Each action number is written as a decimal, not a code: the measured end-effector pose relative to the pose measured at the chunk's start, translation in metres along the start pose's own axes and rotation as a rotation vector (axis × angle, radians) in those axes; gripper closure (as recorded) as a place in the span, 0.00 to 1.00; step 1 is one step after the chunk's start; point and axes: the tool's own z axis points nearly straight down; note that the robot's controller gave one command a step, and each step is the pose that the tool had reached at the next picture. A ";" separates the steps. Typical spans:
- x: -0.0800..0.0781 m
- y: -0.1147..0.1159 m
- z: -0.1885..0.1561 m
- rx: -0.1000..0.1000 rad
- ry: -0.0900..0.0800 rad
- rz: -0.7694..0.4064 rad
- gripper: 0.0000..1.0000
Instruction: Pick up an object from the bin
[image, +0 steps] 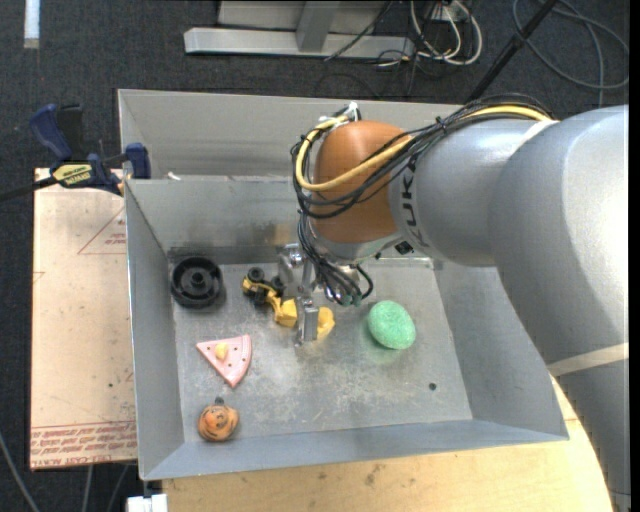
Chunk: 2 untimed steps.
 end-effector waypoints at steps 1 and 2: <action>-0.023 0.015 0.015 -0.001 0.002 0.137 1.00; -0.023 0.014 0.016 -0.001 0.003 0.137 0.00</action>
Offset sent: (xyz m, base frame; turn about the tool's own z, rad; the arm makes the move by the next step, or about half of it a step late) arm 0.0000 0.0000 0.0000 0.0000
